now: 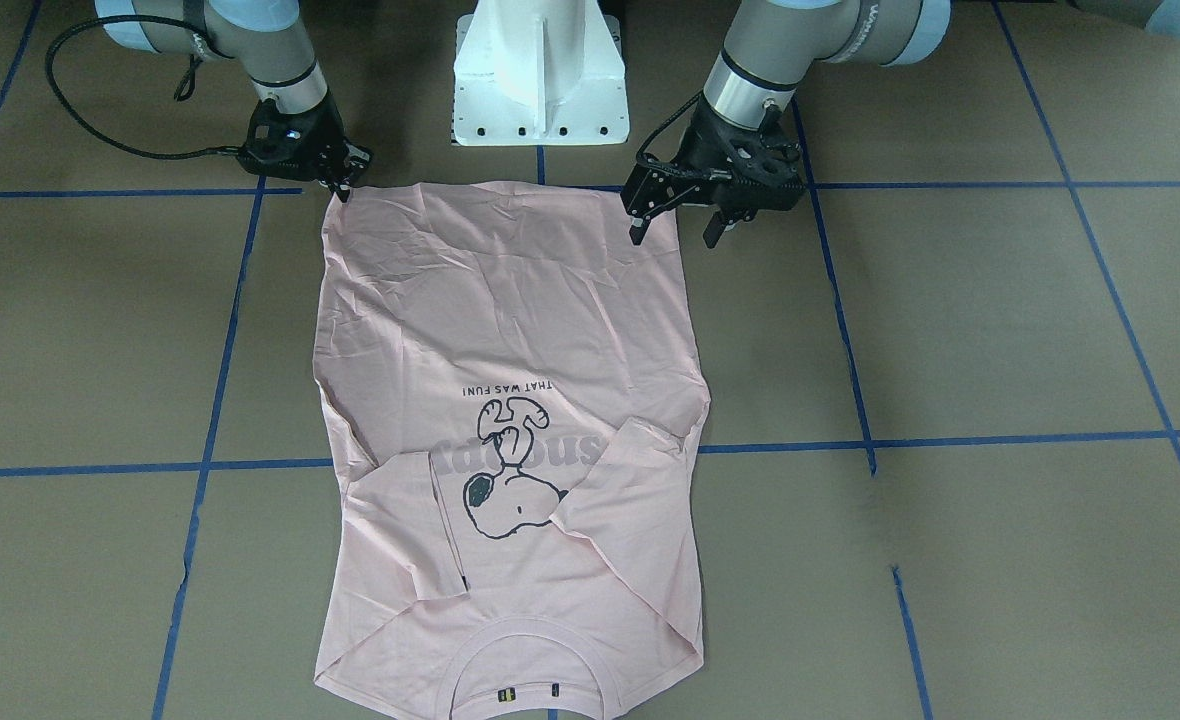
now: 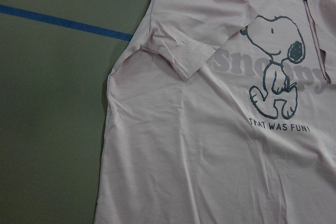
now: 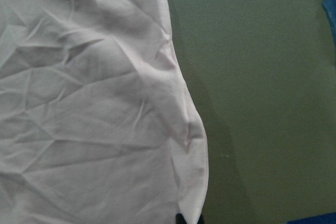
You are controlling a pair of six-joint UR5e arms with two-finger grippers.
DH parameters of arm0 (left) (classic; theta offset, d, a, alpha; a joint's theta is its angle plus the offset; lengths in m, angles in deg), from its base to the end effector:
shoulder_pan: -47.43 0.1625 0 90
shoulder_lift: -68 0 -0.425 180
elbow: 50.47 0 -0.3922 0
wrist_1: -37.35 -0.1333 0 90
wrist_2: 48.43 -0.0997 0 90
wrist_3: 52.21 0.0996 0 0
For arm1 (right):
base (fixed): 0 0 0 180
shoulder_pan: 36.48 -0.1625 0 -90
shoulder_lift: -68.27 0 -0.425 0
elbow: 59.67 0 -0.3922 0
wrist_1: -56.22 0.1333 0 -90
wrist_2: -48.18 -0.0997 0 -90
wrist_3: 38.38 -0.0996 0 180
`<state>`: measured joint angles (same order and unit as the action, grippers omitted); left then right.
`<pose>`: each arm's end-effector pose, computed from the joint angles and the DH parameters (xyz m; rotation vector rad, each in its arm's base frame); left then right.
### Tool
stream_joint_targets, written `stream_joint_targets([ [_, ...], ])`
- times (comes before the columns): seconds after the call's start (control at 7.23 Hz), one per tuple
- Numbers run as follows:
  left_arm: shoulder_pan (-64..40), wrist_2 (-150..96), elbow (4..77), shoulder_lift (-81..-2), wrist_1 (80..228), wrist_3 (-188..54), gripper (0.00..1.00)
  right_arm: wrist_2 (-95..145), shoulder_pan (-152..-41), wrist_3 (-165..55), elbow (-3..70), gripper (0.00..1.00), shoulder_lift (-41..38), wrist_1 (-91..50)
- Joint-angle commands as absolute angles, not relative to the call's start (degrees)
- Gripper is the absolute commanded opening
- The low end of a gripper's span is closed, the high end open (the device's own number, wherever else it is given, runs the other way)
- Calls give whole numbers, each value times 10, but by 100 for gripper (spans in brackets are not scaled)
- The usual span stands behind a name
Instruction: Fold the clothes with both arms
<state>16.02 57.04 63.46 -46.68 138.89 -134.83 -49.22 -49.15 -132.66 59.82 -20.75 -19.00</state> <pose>0.4306 -0.3880 0.2157 0.1158 1.0670 -0.2368 -0.4474 -0.2241 0.3873 -0.0645 -0.7972 0.2289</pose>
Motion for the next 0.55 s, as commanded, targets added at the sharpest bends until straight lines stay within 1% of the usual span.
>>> stream_joint_targets([
  [0.0,191,577,650,-453,1365,-1451,100,-494,-501,-1343,627,0,-210,-189],
  [0.41,337,491,658,-448,1275,-1636,100,-494,-508,-1344,636,0,-206,-188],
])
